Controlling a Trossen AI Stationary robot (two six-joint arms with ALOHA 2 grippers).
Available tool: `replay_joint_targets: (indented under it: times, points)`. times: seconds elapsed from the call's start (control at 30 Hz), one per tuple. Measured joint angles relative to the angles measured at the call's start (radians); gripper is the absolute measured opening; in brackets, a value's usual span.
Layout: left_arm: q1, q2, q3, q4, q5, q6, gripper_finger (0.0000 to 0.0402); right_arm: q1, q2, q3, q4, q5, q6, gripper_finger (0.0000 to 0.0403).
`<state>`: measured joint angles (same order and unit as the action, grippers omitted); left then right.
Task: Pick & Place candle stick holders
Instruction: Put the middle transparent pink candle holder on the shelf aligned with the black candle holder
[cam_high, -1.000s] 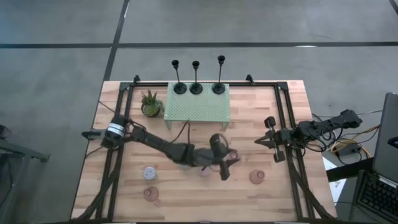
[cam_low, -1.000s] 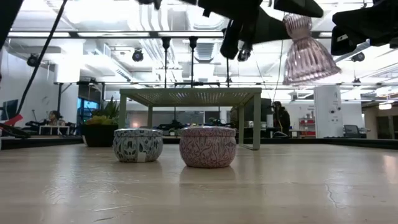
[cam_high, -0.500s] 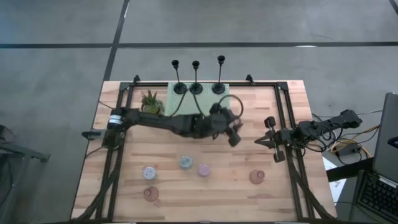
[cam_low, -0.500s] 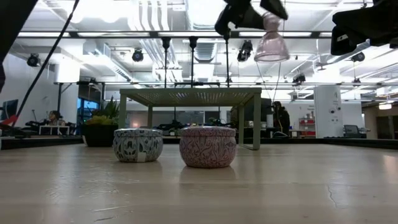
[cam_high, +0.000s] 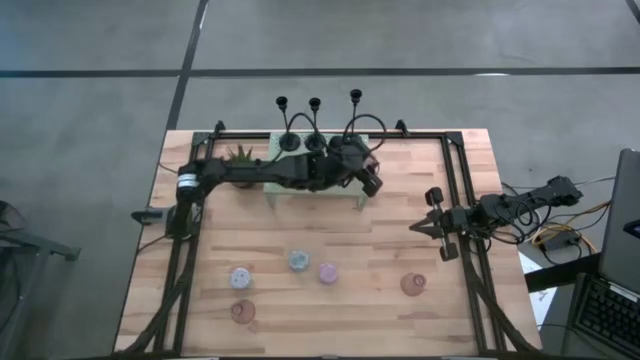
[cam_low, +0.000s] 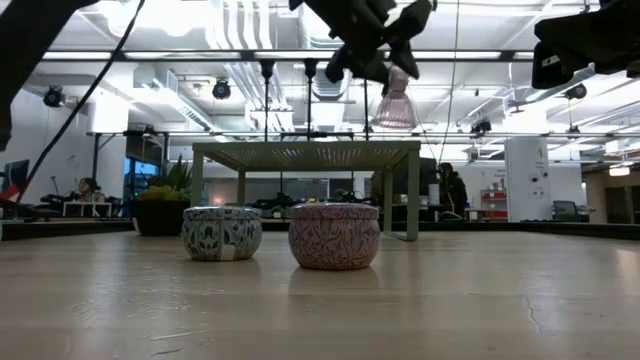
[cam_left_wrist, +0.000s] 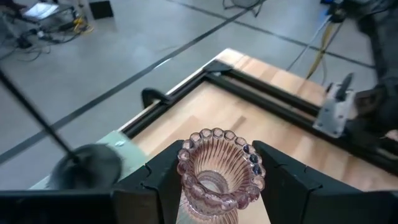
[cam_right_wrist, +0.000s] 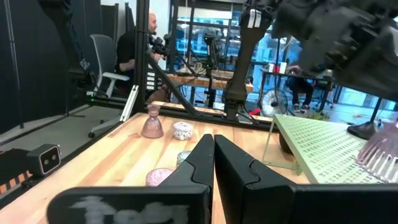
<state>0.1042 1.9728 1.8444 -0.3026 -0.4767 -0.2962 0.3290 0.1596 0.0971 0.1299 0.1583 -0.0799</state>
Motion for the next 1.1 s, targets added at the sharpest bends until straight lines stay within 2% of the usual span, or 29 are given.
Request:
replay_joint_targets:
  times: [0.2, 0.5, 0.7, 0.8, 0.93, 1.1]
  points:
    - [0.035, 0.000, -0.039, -0.028, -0.001, -0.025, 0.0179, 0.000, 0.000, 0.000, 0.000, 0.000, -0.002, 0.0008]
    - [0.076, -0.003, -0.116, 0.067, 0.000, -0.060, 0.0179, 0.000, 0.000, 0.000, 0.000, 0.000, -0.002, 0.0008]
    - [0.088, -0.003, -0.123, 0.078, 0.002, -0.085, 0.0179, 0.000, 0.000, 0.000, 0.000, 0.000, 0.000, 0.0008]
    - [0.094, -0.005, -0.138, 0.083, -0.024, -0.146, 0.0179, 0.000, 0.000, 0.000, 0.000, 0.000, -0.002, 0.0008]
    - [0.095, -0.006, -0.161, 0.099, -0.081, -0.153, 0.0179, 0.000, 0.000, 0.000, 0.000, 0.000, -0.002, 0.0008]
    - [0.097, -0.006, -0.163, 0.111, -0.074, -0.181, 0.0179, 0.000, 0.000, 0.000, 0.000, 0.000, -0.002, 0.0008]
